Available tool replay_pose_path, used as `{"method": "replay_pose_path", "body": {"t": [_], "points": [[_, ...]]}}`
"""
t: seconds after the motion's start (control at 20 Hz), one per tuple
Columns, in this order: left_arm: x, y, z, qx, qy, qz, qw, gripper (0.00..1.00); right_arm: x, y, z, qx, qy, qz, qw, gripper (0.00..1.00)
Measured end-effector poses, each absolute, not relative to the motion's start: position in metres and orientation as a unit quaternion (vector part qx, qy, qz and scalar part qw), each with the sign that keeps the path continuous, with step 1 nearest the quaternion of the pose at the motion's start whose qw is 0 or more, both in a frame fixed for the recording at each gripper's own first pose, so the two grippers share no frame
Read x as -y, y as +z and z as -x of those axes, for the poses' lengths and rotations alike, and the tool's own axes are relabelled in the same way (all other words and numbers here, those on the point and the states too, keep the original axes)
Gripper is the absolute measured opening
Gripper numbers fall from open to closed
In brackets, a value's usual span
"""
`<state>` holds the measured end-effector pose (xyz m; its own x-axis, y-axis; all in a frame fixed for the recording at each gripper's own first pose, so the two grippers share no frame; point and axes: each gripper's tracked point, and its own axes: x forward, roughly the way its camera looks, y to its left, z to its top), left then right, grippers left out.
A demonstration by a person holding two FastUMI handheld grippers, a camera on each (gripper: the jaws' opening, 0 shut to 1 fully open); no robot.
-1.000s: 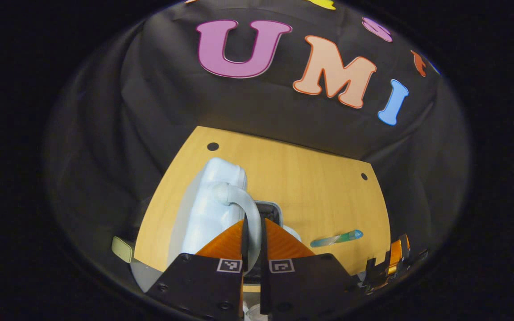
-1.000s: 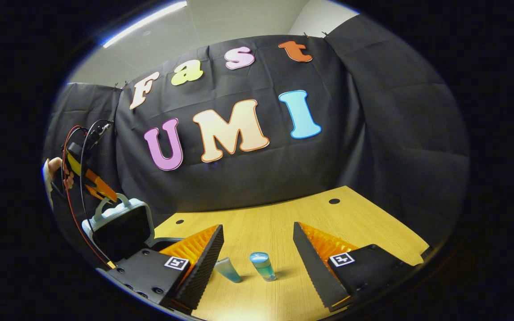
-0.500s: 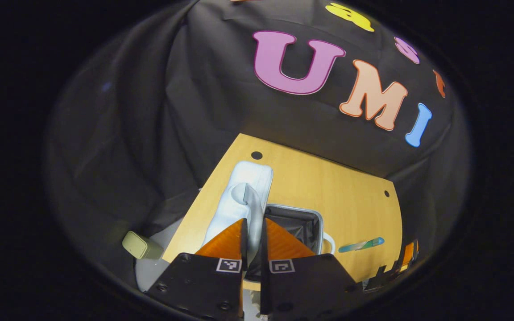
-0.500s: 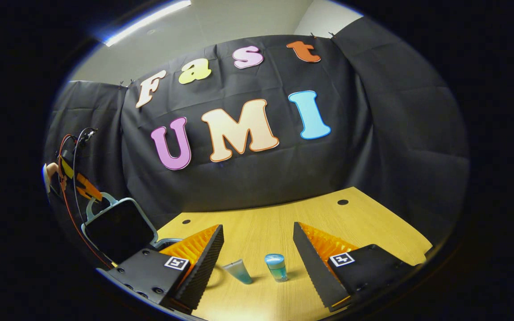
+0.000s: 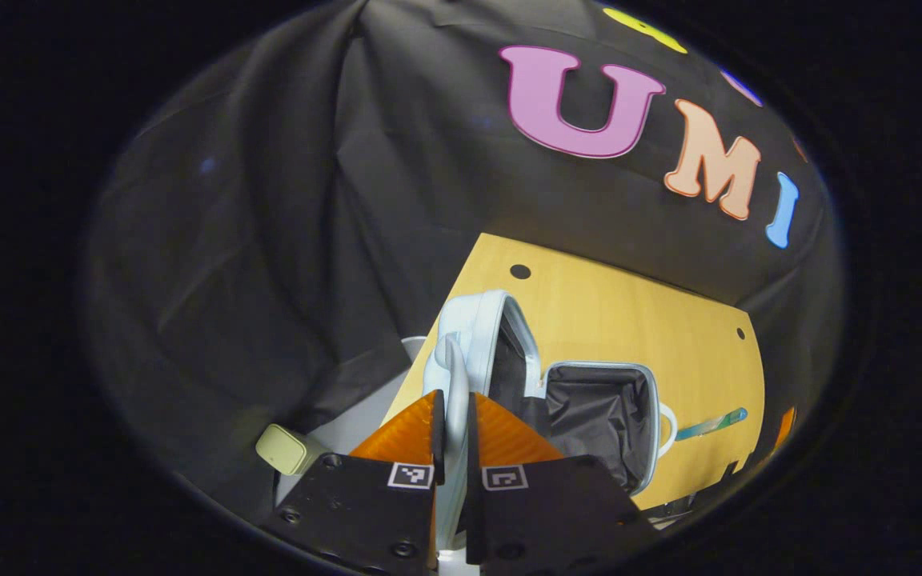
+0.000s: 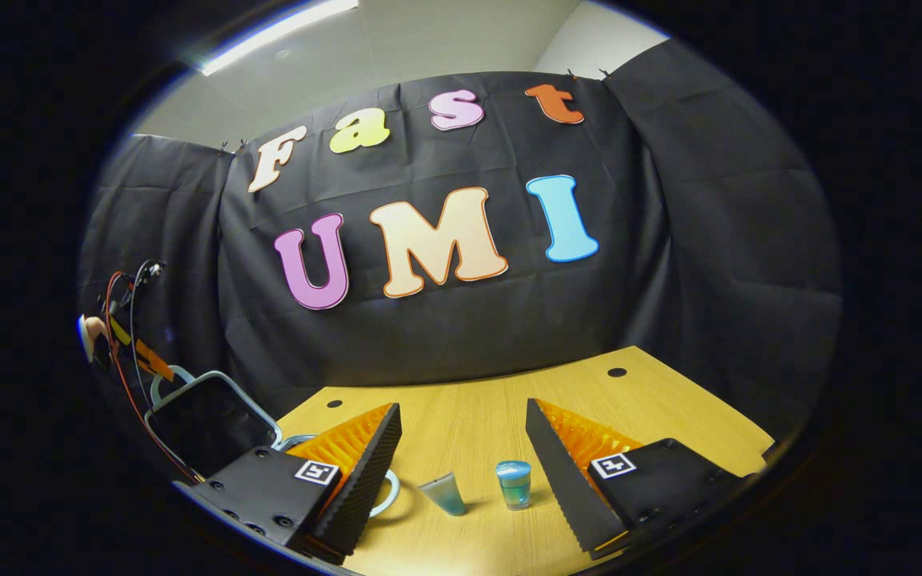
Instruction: First open the suitcase, pack the skin care products into it, and then close the suitcase.
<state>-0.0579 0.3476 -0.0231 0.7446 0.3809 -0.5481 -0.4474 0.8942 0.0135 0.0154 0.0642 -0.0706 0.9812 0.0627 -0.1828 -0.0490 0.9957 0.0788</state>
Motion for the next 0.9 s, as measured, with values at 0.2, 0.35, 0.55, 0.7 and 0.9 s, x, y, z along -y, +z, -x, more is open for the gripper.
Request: {"method": "replay_pose_path", "body": {"t": [0.2,0.35,0.55,0.7,0.9], "points": [[-0.384,-0.061,0.074,-0.294,0.250,0.081,0.919,0.08,-0.071,-0.069,-0.012,-0.091,0.024,-0.029,0.995,0.98],[-0.401,-0.103,0.084,-0.303,0.265,0.141,0.904,0.07,-0.075,-0.068,-0.009,-0.092,0.023,-0.024,0.995,0.98],[-0.417,-0.155,0.097,-0.306,0.280,0.216,0.884,0.08,-0.076,-0.071,-0.006,-0.095,0.021,-0.016,0.995,0.98],[-0.424,-0.184,0.101,-0.312,0.285,0.248,0.872,0.11,-0.077,-0.079,-0.001,-0.103,0.017,-0.023,0.994,0.94],[-0.430,-0.204,0.102,-0.319,0.286,0.262,0.865,0.08,-0.076,-0.087,0.003,-0.109,0.015,-0.020,0.994,0.98]]}}
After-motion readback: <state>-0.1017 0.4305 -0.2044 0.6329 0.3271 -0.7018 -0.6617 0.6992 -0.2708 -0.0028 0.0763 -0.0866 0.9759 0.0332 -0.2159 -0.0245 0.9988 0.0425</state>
